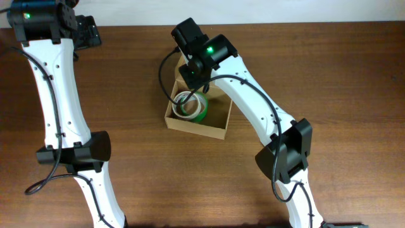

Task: Pack container
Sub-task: 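Release the white tape and grasp the orange box cutter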

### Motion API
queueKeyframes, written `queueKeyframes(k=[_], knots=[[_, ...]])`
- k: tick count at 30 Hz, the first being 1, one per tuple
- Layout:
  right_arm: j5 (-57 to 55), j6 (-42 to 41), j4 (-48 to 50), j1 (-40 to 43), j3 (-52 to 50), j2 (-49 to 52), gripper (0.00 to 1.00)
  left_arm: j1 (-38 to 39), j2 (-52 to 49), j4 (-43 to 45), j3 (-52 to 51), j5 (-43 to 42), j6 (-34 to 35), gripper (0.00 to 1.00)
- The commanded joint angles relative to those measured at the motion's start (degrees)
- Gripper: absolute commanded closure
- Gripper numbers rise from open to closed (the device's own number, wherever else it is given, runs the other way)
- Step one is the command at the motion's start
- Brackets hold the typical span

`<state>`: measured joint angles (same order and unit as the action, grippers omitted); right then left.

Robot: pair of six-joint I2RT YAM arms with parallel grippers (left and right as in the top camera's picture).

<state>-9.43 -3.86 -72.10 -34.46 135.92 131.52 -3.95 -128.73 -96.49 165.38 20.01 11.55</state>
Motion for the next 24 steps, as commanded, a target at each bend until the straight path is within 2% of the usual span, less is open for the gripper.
queueKeyframes(k=[1,6,11,14,17,20,22,24], knots=[[-6.78,1.07,-0.63,1.97,1.6,-7.21,0.6,-0.24,0.72,-0.17,-0.28,0.79,-0.52,0.0],[-6.93,1.49,-1.66,9.68,0.72,-20.9,0.6,-0.24,0.72,-0.17,-0.28,0.79,-0.52,0.0],[-3.19,-2.36,-1.09,22.18,-4.72,-34.64,0.6,-0.24,0.72,-0.17,-0.28,0.79,-0.52,0.0],[2.71,-2.91,1.79,29.88,-14.03,-41.62,0.59,-0.24,0.72,-0.17,-0.28,0.81,-0.52,0.0],[5.29,-6.4,3.58,33.53,-25.07,-45.03,0.59,-0.24,0.72,-0.17,-0.28,0.79,-0.52,0.0],[8.92,-8.85,4.22,33.27,-37.4,-44.35,0.59,-0.24,0.72,-0.17,-0.28,0.81,-0.55,0.0],[10.47,-9.31,7.13,32.11,-45.09,-42.6,0.51,-0.24,0.72,-0.17,-0.28,0.81,-0.55,0.0],[10.84,-12.33,11.63,30.86,-51.93,-39.76,0.48,-0.24,0.72,-0.17,-0.28,0.79,-0.52,0.0]])
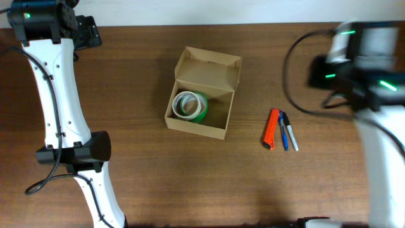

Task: Pack container
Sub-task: 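Release the white tape and grasp the orange box cutter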

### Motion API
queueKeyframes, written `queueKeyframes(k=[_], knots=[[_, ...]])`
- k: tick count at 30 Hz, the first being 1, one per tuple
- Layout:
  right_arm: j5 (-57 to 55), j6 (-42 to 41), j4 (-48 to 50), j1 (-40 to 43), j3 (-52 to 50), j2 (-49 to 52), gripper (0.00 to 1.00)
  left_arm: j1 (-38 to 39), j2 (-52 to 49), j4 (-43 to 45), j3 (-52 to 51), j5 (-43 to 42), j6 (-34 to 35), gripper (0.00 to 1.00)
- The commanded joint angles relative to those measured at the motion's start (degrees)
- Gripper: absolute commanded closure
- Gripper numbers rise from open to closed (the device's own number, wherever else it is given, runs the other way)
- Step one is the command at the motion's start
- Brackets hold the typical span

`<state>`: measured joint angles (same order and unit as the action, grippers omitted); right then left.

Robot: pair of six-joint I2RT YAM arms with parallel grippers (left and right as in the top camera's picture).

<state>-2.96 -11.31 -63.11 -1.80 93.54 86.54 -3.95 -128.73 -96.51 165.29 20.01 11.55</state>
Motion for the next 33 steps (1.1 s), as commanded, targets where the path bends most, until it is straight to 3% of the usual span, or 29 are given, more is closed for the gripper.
queueKeyframes(k=[1,13,22,32,33], knots=[[4.81,-5.86,4.22,-2.34,-11.56,6.64,0.48,-0.24,0.72,-0.15,-0.2,0.81,-0.55,0.0],[5.81,-13.66,10.05,-3.91,-14.51,23.65,0.48,-0.24,0.72,-0.15,-0.2,0.81,-0.52,0.0],[5.51,-16.68,11.5,-3.91,-16.37,26.43,0.47,-0.24,0.72,-0.15,-0.2,0.81,-0.52,0.0],[5.57,-18.14,18.95,-3.85,-25.94,26.45,0.47,-0.24,0.72,-0.15,-0.2,0.81,-0.52,0.0],[5.57,-18.14,19.43,-3.85,-26.43,26.45,0.54,-0.24,0.72,-0.15,-0.2,0.79,-0.52,0.0]])
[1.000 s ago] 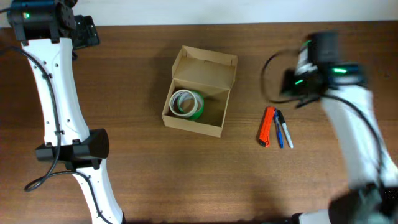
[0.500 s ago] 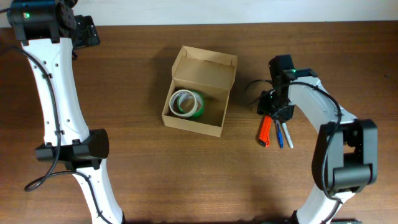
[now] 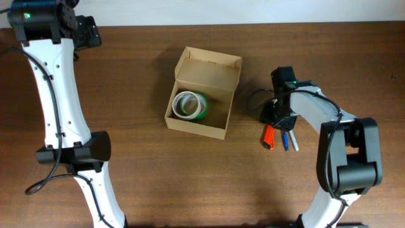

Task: Pack container
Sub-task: 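Release the white tape and grasp the orange box cutter, then carry the orange box cutter into the box and lower it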

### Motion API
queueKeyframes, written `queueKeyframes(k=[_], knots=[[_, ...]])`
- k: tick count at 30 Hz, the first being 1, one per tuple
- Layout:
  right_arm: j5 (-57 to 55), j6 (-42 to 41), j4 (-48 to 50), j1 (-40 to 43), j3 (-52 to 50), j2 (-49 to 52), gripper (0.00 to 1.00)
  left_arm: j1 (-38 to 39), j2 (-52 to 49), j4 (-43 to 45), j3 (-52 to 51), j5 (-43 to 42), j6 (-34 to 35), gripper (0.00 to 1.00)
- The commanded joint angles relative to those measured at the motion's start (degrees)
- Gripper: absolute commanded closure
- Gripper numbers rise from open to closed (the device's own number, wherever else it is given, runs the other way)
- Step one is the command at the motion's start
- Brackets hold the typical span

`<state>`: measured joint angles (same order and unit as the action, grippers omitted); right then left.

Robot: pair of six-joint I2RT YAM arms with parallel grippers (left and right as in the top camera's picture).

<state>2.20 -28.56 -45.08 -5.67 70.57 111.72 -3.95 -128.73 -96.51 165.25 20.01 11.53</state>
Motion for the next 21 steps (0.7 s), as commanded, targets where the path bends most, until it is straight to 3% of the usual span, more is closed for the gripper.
queueKeyframes(k=[1,2,3,9,14,21], knots=[[0.42,-0.87,1.6,0.02,-3.63,1.27,0.69,-0.24,0.72,-0.15,-0.15,0.79,-0.5,0.0],[0.44,-0.87,1.79,0.02,-3.61,1.27,0.9,-0.24,0.72,-0.15,-0.15,0.79,-0.5,0.0],[0.72,-0.85,2.16,0.02,-3.61,1.27,0.96,-0.24,0.72,-0.15,-0.15,0.79,-0.5,0.0],[4.94,3.19,2.23,0.02,-0.33,0.92,0.96,-0.24,0.72,-0.15,-0.15,0.79,-0.5,0.0],[6.43,8.24,-3.21,0.0,9.7,-2.1,0.96,-0.24,0.72,-0.15,-0.15,0.79,-0.52,0.0],[6.43,22.51,-22.97,-1.6,42.53,-5.62,0.96,-0.24,0.72,-0.15,-0.15,0.81,-0.52,0.0]])
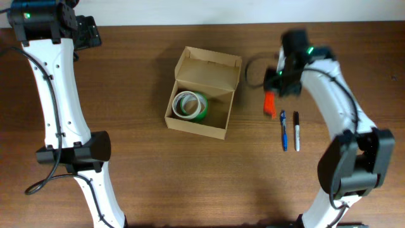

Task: Pack container
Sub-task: 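Carry the orange box cutter into the box and lower it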

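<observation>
An open cardboard box (215,126) stands mid-table with a green and white tape roll (190,105) inside. My right gripper (272,94) hangs to the right of the box and is shut on an orange marker (269,104), which it holds off the table; the image there is blurred. A blue pen (283,130) and a black pen (296,130) lie side by side on the table just below it. My left gripper (87,31) sits far away at the back left corner; its jaws cannot be made out.
The box's raised flap (212,63) stands at its far side, close to the right arm. The left arm's white links (60,95) run down the left side of the table. The table's back edge lies just beyond both grippers.
The right gripper was down on the orange marker beside the pens. Now the marker is off the table and farther back, level with the box. The two pens have shifted slightly and lie straighter.
The right gripper was first over the box, by the tape roll. Then the arm was at the far right, with the orange marker and two pens lying together. It then stood at the marker, and now holds it near the box. The left arm never moved.
</observation>
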### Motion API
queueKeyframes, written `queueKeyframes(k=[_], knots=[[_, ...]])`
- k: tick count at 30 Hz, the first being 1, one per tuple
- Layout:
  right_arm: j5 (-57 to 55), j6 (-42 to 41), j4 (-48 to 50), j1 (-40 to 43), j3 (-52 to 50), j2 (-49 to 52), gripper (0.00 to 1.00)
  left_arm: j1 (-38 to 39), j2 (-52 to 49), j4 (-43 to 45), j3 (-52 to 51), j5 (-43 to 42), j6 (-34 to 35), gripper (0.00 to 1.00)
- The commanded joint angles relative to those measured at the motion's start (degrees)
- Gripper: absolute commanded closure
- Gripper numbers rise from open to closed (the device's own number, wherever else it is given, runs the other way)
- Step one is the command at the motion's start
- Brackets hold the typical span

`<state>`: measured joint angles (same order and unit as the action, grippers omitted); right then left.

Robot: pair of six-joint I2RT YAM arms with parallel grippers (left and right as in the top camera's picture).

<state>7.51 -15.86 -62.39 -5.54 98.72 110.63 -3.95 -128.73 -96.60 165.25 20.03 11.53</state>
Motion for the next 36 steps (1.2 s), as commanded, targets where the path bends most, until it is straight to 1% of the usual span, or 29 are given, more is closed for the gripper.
queueKeyframes(k=[1,2,3,5,7,11,13,15,19,21,23,27,32,36], knots=[[1.05,11.78,-8.37,-2.54,19.3,-4.52,0.96,-0.24,0.72,-0.07,-0.15,0.76,-0.5,0.0],[0.92,12.94,-10.38,-3.45,23.34,-4.52,0.96,-0.24,0.72,-0.07,-0.15,0.76,-0.5,0.0],[0.9,15.17,-13.38,-5.79,29.83,-4.52,0.96,-0.24,0.72,-0.07,-0.15,0.76,-0.5,0.0],[0.87,16.11,-15.13,-8.5,34.18,-4.52,0.96,-0.24,0.72,-0.07,-0.15,0.76,-0.5,0.0],[0.9,16.61,-16.09,-11.67,36.15,-4.52,0.96,-0.24,0.72,-0.07,-0.15,0.76,-0.5,0.0],[-0.72,18.62,-18.69,-18.18,36.04,-3.98,0.96,-0.24,0.72,-0.07,-0.15,0.76,-0.5,0.0],[-3.3,21.55,-20.87,-22.12,35.3,-3.19,0.96,-0.24,0.72,-0.07,-0.15,0.76,-0.5,0.0],[-5.4,21.99,-21.4,-25.79,33.48,-2.4,0.96,-0.24,0.72,-0.07,-0.15,0.76,-0.5,0.0],[-5.44,29.81,-20.48,-30.84,28.22,-1.16,0.96,-0.24,0.72,-0.07,-0.15,0.76,-0.5,0.0],[-7.91,34.58,-17.84,-33.09,22.77,-0.35,0.96,-0.24,0.72,-0.07,-0.15,0.79,-0.52,0.0],[-9.75,35.93,-15.43,-33.68,19.06,0.55,0.96,-0.24,0.72,-0.07,-0.15,0.79,-0.5,0.0],[-9.73,37.79,-11.23,-33.83,13.7,3.17,0.96,-0.24,0.72,-0.07,-0.15,0.76,-0.52,0.0],[-9.73,42.64,-7.74,-33.77,12.13,7.63,0.96,-0.24,0.72,-0.07,-0.15,0.76,-0.5,0.0],[-9.53,44.59,-4.33,-33.77,12.13,10.29,0.96,-0.24,0.72,-0.07,-0.15,0.76,-0.5,0.0]])
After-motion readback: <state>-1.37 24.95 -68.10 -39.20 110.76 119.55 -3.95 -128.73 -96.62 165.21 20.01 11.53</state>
